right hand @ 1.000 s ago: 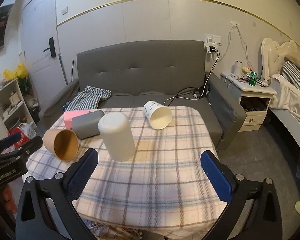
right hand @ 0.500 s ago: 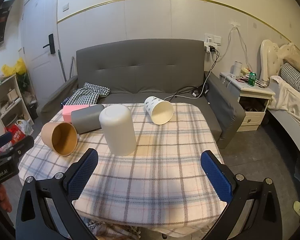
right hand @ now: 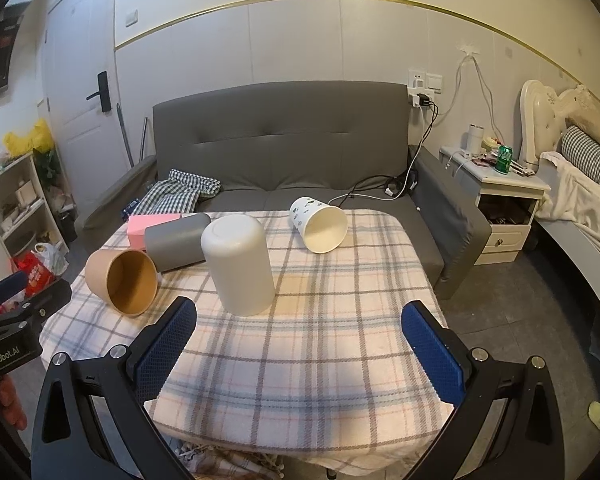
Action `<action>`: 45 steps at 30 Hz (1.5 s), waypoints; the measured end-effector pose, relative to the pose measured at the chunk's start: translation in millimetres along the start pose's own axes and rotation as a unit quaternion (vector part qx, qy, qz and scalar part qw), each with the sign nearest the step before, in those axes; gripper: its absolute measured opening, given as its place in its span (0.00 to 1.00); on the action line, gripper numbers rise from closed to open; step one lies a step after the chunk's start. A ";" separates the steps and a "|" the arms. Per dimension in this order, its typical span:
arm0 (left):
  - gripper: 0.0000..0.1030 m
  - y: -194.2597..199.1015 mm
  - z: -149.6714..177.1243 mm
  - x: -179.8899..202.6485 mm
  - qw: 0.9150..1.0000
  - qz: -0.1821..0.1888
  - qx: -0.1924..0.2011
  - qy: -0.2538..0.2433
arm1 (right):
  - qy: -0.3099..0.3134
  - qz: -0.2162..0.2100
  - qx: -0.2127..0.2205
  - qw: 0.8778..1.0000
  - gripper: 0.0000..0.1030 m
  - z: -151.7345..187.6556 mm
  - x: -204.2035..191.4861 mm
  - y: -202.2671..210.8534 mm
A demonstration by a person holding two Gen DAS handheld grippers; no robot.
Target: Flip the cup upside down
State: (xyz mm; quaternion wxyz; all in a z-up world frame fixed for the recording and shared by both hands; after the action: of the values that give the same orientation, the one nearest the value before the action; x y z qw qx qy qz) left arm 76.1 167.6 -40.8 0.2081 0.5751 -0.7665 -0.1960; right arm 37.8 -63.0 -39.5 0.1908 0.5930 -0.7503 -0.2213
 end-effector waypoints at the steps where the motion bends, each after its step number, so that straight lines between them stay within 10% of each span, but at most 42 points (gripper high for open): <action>1: 0.95 -0.3 -0.6 -0.3 1.000 0.000 0.000 -0.001 | -0.001 -0.001 0.000 1.000 1.00 -0.3 0.1 0.0; 45: 0.95 -0.1 5.7 -5.3 1.000 0.007 0.012 0.000 | 0.015 -0.012 -0.007 1.000 1.00 3.4 -18.7 -2.6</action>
State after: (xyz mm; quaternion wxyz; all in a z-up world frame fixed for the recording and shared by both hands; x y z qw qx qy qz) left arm 74.4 173.0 -46.1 0.2025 0.5725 -0.7725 -0.1856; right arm 42.2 -44.9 -44.3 0.2036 0.6040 -0.7387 -0.2194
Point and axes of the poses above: each gripper's, at about its wrist camera, not at the fingertips, and y roughly against the way its jaws point, x to its right, z to its underside, the point moved 6 cm from there along -y, roughly the way its jaws point, and after that the axes turned 7 degrees about z, right-handed, at the moved point
